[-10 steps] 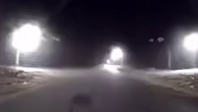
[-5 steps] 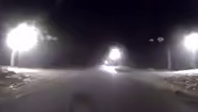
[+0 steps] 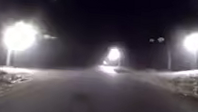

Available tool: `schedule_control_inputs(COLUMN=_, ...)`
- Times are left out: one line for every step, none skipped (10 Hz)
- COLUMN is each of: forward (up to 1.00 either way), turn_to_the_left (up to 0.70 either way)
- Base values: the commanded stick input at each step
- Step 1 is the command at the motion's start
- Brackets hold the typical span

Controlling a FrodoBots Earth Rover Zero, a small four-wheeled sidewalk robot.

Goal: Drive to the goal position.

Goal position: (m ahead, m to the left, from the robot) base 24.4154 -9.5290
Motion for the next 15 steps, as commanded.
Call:
schedule_control_inputs(forward=1.00, turn_to_the_left=0.00)
schedule_control_inputs(forward=1.00, turn_to_the_left=0.00)
schedule_control_inputs(forward=1.00, turn_to_the_left=0.00)
schedule_control_inputs(forward=1.00, turn_to_the_left=0.00)
schedule_control_inputs(forward=1.00, turn_to_the_left=0.00)
schedule_control_inputs(forward=1.00, turn_to_the_left=0.00)
schedule_control_inputs(forward=1.00, turn_to_the_left=0.00)
schedule_control_inputs(forward=1.00, turn_to_the_left=0.00)
schedule_control_inputs(forward=1.00, turn_to_the_left=0.00)
schedule_control_inputs(forward=1.00, turn_to_the_left=0.00)
schedule_control_inputs(forward=1.00, turn_to_the_left=0.00)
schedule_control_inputs(forward=1.00, turn_to_the_left=0.00)
schedule_control_inputs(forward=1.00, turn_to_the_left=0.00)
schedule_control_inputs(forward=1.00, turn_to_the_left=0.00)
schedule_control_inputs(forward=1.00, turn_to_the_left=0.00)
